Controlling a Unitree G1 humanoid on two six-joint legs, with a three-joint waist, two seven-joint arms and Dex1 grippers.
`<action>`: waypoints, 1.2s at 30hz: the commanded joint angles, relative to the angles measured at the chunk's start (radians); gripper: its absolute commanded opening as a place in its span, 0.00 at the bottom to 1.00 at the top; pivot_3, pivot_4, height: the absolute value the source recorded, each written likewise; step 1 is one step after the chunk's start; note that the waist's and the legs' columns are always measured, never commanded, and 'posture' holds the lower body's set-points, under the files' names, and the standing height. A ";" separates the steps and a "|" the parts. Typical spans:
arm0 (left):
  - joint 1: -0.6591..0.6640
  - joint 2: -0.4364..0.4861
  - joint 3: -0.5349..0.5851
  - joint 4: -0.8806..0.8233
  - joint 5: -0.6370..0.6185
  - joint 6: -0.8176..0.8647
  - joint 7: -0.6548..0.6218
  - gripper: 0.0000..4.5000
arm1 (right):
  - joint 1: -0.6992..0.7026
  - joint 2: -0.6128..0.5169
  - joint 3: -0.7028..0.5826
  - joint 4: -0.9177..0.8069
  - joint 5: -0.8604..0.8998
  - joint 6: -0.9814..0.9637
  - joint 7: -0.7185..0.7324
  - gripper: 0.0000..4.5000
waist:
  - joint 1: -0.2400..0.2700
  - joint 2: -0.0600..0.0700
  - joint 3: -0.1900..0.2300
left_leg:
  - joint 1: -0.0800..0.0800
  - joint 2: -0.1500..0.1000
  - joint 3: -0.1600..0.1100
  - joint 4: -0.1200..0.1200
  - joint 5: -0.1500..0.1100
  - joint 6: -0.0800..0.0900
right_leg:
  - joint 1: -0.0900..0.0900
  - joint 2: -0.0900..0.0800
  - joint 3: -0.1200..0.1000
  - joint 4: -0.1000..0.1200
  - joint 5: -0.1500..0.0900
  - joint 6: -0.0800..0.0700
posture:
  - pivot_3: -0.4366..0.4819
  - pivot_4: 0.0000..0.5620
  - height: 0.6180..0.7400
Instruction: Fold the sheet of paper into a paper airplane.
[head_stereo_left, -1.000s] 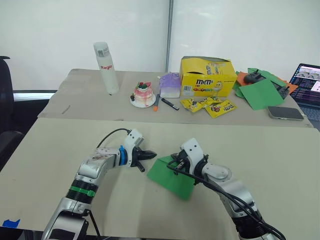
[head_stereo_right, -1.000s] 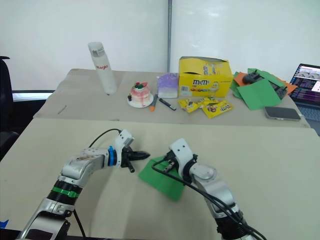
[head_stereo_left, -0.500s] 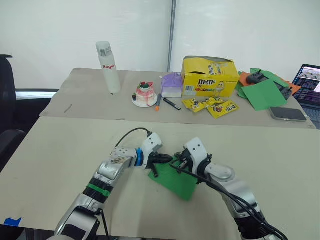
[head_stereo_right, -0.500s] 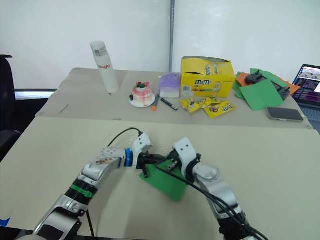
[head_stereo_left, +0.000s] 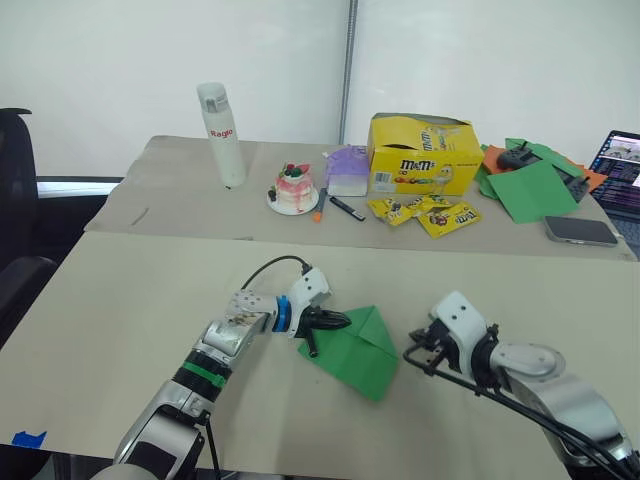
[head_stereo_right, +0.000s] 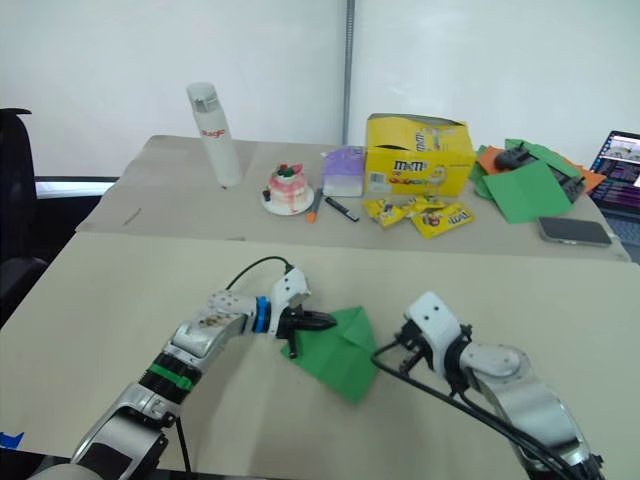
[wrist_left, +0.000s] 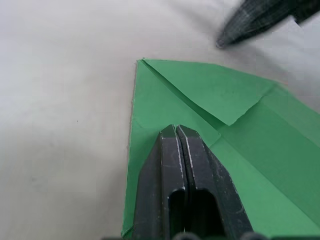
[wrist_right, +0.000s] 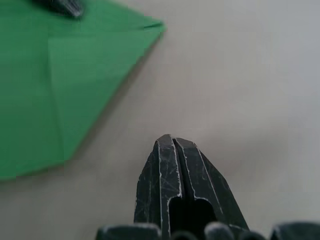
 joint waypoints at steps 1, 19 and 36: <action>0.011 -0.003 -0.024 0.034 0.037 0.003 0.008 0.01 | 0.005 -0.023 0.047 -0.018 -0.016 -0.081 0.029 0.00 | 0.001 0.000 0.000 | 0.000 0.000 0.000 0.000 0.000 0.000 | 0.000 0.000 0.000 0.000 0.000 0.000 | 0.48 0.27 0.85; 0.036 -0.009 -0.031 -0.026 0.062 0.034 0.050 0.01 | -0.131 0.046 0.087 0.312 0.014 -0.469 0.224 0.00 | 0.004 0.000 -0.001 | 0.001 0.000 0.000 0.001 0.000 0.000 | 0.001 0.000 0.000 0.000 0.000 0.000 | 0.48 0.27 0.85; 0.051 -0.002 -0.031 -0.055 0.064 0.045 0.057 0.01 | -0.203 0.208 0.117 0.393 0.043 -0.433 0.192 0.00 | 0.004 0.001 -0.001 | 0.001 0.000 0.000 0.001 0.000 0.000 | 0.001 0.000 0.000 0.001 0.000 0.000 | 0.48 0.27 0.85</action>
